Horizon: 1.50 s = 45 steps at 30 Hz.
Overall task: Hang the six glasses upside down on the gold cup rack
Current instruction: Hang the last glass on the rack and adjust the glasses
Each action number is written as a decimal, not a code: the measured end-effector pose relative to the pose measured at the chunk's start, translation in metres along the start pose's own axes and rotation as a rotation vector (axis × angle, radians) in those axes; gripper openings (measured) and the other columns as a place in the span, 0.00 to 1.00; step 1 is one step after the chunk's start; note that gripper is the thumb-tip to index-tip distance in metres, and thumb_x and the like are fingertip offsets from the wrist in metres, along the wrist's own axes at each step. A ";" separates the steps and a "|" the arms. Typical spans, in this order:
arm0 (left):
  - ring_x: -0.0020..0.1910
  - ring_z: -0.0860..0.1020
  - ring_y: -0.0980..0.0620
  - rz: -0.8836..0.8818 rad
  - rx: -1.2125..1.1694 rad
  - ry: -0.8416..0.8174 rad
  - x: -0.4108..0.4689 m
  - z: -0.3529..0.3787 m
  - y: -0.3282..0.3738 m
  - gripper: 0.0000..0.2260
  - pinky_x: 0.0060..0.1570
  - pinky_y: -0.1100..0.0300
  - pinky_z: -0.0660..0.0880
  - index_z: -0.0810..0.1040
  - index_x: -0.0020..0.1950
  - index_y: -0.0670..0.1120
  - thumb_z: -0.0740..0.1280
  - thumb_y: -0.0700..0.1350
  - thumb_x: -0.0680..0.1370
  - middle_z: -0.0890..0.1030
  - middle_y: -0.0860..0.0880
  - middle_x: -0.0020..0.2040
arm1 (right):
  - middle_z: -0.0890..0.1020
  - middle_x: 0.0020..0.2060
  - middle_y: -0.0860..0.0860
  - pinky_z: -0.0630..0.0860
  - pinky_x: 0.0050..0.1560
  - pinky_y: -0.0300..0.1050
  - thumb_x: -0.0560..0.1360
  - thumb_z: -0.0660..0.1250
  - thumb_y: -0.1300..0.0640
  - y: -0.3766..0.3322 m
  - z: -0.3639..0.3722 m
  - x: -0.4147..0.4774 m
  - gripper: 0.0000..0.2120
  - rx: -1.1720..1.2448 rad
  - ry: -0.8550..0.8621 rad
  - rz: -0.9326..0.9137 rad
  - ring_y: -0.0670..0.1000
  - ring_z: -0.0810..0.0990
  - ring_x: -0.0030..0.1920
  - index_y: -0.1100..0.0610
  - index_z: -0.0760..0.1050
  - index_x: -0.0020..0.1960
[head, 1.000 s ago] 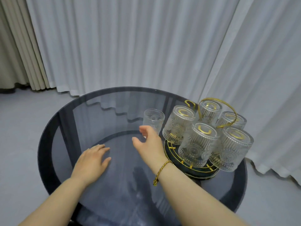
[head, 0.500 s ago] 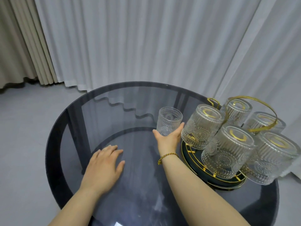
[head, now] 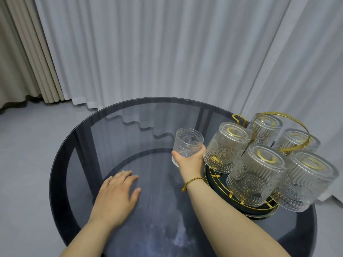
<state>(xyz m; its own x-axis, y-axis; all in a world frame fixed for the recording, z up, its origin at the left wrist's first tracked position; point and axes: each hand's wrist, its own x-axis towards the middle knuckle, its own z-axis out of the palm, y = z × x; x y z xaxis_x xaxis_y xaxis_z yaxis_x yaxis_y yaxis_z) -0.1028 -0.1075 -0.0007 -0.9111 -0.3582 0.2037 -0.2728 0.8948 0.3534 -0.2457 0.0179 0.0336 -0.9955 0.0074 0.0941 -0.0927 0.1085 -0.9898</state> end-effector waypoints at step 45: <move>0.47 0.76 0.53 0.057 -0.786 0.076 0.104 -0.151 0.157 0.26 0.40 0.60 0.73 0.67 0.58 0.51 0.76 0.43 0.65 0.74 0.47 0.54 | 0.78 0.59 0.57 0.68 0.56 0.43 0.76 0.56 0.62 -0.138 -0.214 0.018 0.15 -0.727 -0.115 -0.462 0.57 0.74 0.58 0.57 0.71 0.61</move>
<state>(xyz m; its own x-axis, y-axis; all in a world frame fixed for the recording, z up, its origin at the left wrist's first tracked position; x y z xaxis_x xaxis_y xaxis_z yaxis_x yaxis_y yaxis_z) -0.1942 -0.0442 0.2139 -0.8857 -0.3601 0.2931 0.0980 0.4721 0.8761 -0.2470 0.2158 0.1949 -0.8604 -0.2901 0.4191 -0.4926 0.6844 -0.5376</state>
